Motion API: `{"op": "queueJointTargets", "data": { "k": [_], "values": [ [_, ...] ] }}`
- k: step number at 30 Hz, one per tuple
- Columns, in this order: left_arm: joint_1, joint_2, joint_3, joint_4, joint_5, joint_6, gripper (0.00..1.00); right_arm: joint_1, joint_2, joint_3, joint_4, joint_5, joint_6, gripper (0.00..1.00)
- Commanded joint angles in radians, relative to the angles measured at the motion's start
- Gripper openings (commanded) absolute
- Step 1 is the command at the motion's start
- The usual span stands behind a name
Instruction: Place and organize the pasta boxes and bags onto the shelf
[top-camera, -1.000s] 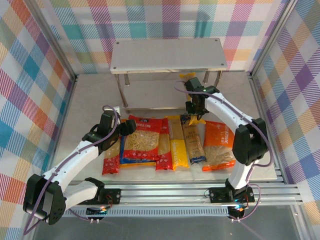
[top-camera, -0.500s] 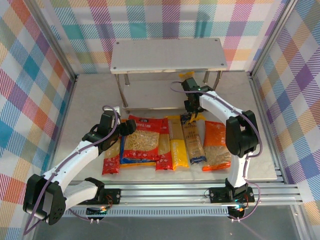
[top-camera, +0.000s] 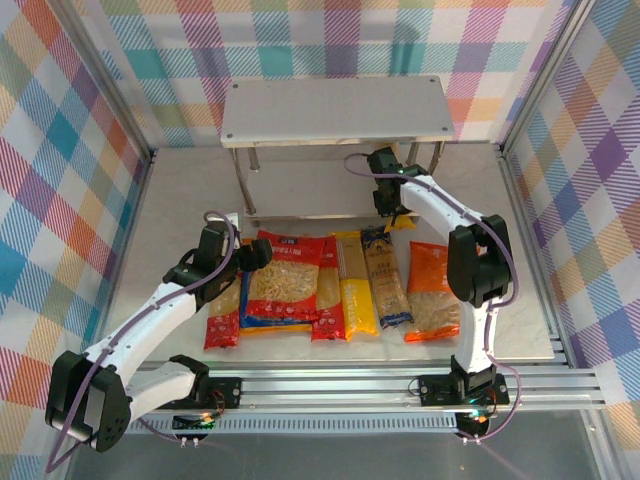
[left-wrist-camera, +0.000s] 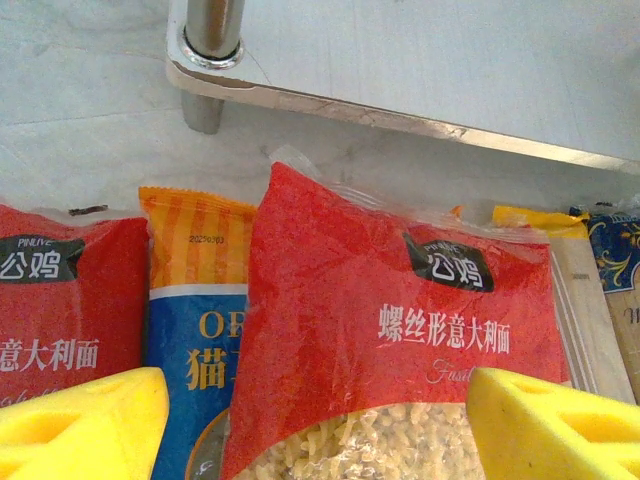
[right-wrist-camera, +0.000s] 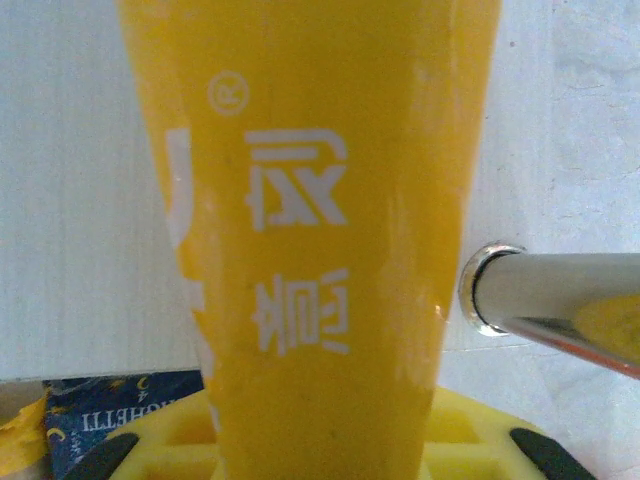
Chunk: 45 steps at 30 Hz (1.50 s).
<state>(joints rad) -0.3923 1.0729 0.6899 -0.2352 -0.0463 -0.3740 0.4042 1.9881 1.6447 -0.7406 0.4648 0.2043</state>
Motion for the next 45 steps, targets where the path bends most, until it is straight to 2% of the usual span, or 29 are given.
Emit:
{"op": "queueJointTargets", "data": {
  "k": [1, 4, 6, 11, 14, 19, 24, 30, 39, 45],
  "values": [
    [-0.010, -0.024, -0.007, -0.021, -0.014, 0.016, 0.78, -0.011, 0.022, 0.062, 0.110, 0.066, 0.012, 0.09],
    [-0.010, -0.025, -0.006, -0.024, -0.016, 0.017, 0.78, -0.014, 0.042, 0.076, 0.104, 0.067, 0.007, 0.16],
    [-0.010, -0.027, -0.007, -0.026, -0.017, 0.018, 0.78, -0.015, 0.052, 0.081, 0.099, 0.069, 0.009, 0.25],
    [-0.010, -0.030, -0.013, -0.032, -0.021, 0.021, 0.79, -0.022, 0.068, 0.081, 0.084, 0.060, 0.021, 0.29],
    [-0.010, -0.032, -0.012, -0.035, -0.027, 0.023, 0.79, -0.025, 0.074, 0.080, 0.071, 0.056, 0.030, 0.41],
    [-0.010, -0.043, -0.015, -0.079, -0.055, 0.020, 0.81, -0.027, 0.069, 0.069, 0.066, 0.047, 0.041, 0.50],
    [-0.010, -0.050, -0.027, -0.090, -0.077, 0.008, 0.82, -0.028, 0.045, 0.044, 0.079, 0.032, 0.049, 0.69],
    [-0.008, -0.059, -0.033, -0.099, -0.092, 0.001, 0.83, -0.030, -0.013, 0.017, 0.084, -0.019, 0.057, 0.74],
    [-0.008, -0.071, -0.040, -0.126, -0.149, -0.017, 0.86, -0.020, -0.224, -0.135, 0.103, -0.117, 0.064, 0.75],
    [-0.005, -0.051, -0.066, -0.184, -0.229, -0.086, 0.92, 0.080, -0.369, -0.296, 0.056, -0.156, 0.073, 0.75]
  ]
}}
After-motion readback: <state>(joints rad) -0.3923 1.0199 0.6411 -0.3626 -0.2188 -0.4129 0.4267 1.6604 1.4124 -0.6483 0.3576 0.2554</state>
